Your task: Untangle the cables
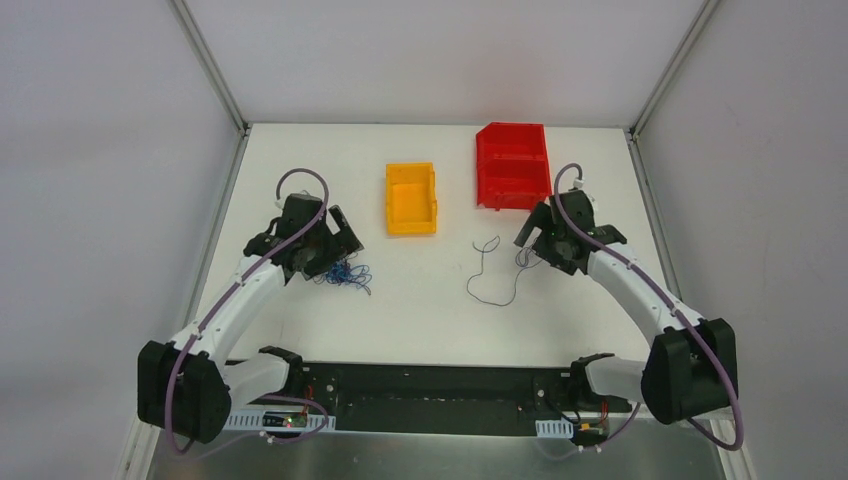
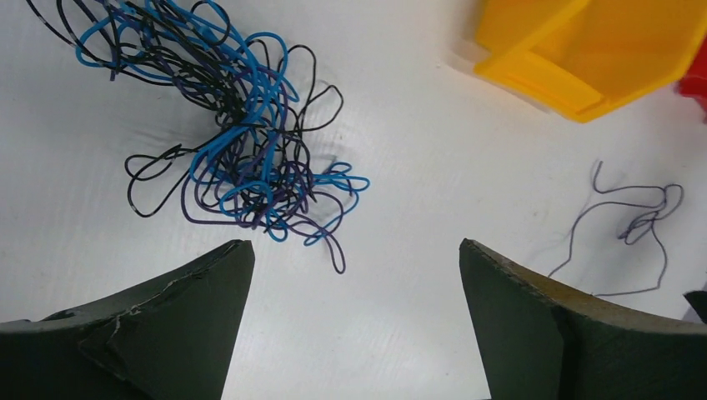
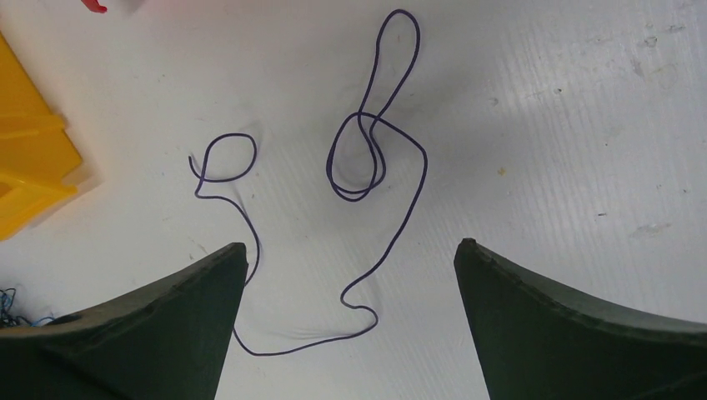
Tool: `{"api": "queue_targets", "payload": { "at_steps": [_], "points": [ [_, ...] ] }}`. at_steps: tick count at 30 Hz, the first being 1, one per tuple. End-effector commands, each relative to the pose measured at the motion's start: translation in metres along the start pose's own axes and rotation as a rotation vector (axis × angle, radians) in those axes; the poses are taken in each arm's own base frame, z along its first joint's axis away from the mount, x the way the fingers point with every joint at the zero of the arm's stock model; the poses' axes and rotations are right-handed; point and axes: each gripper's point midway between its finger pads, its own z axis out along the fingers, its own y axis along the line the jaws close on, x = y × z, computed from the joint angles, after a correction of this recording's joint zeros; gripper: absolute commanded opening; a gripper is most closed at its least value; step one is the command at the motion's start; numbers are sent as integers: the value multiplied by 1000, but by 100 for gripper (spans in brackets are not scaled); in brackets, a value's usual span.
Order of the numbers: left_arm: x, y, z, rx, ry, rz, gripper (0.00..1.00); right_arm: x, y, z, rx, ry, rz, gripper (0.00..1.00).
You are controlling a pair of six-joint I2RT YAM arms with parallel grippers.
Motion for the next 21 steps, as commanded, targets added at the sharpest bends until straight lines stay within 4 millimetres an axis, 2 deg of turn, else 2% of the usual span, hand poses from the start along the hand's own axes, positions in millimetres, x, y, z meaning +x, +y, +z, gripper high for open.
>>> {"api": "queue_targets", "payload": {
  "at_steps": [1,7,11,16,21],
  "points": [
    [-3,-19,-24,138,-42,56,99,-19,14,8,-99,-8,74,99],
    [-3,-23,-37,189,-67,57,99,-22,4,47,-49,4,102,99],
    [-2,-23,-39,196,-72,64,99,-8,29,65,-169,100,113,100],
    [-2,-23,-41,201,-77,62,99,3,48,65,-272,171,108,99],
    [-3,-25,-40,203,-67,62,99,19,51,60,-291,229,81,99]
  ]
}}
